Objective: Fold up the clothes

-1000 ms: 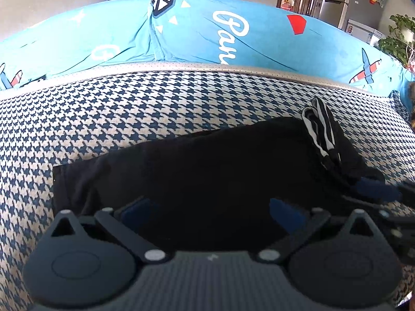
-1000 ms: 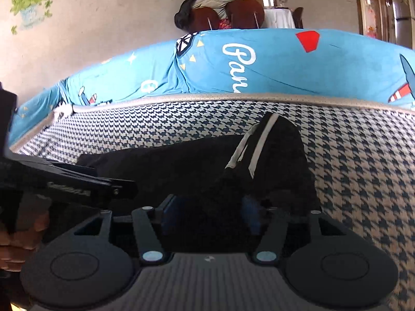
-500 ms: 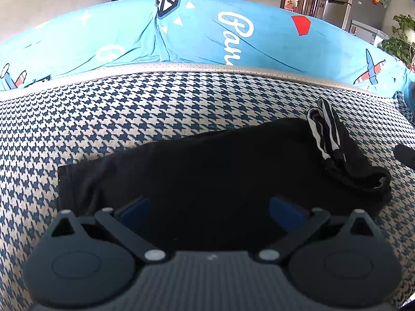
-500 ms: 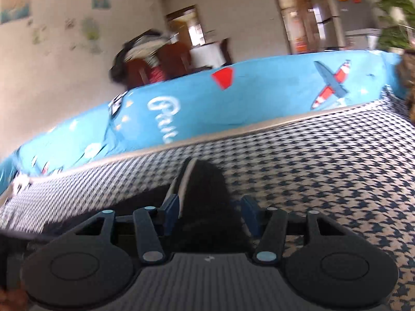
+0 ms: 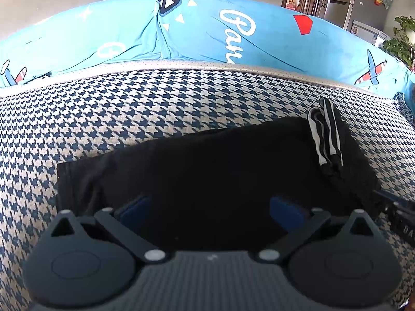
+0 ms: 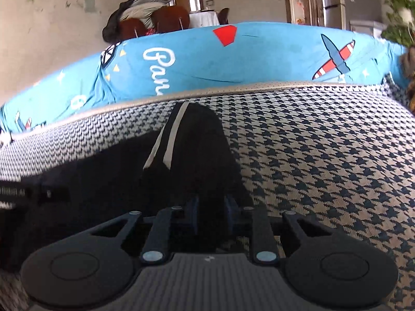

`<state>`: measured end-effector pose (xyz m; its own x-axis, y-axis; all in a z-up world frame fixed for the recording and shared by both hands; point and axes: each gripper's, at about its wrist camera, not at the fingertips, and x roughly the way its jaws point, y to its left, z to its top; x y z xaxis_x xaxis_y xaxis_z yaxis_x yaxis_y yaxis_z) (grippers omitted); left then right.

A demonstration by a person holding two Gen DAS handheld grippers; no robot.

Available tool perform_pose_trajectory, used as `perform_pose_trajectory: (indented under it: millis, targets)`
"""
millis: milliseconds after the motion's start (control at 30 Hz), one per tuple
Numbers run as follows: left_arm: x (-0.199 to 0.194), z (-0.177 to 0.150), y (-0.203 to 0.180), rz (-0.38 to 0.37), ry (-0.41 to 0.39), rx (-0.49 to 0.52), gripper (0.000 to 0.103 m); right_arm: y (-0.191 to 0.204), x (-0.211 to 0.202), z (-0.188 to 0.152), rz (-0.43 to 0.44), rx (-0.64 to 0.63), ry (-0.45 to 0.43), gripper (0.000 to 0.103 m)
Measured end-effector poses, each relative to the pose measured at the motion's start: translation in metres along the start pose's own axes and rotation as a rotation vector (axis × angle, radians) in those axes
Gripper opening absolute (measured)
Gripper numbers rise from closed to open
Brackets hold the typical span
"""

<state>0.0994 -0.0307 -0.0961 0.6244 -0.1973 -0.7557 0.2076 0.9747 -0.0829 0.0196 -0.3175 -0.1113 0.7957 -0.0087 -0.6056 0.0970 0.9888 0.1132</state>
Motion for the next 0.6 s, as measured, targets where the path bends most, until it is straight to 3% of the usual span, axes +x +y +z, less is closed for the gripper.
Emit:
perform_pose_trajectory:
  millis: [600]
  targets:
    - [0.001,0.001,0.029,0.038,0.019,-0.092,0.103,0.019,-0.006,-0.018,-0.098,-0.127,-0.014,0.022]
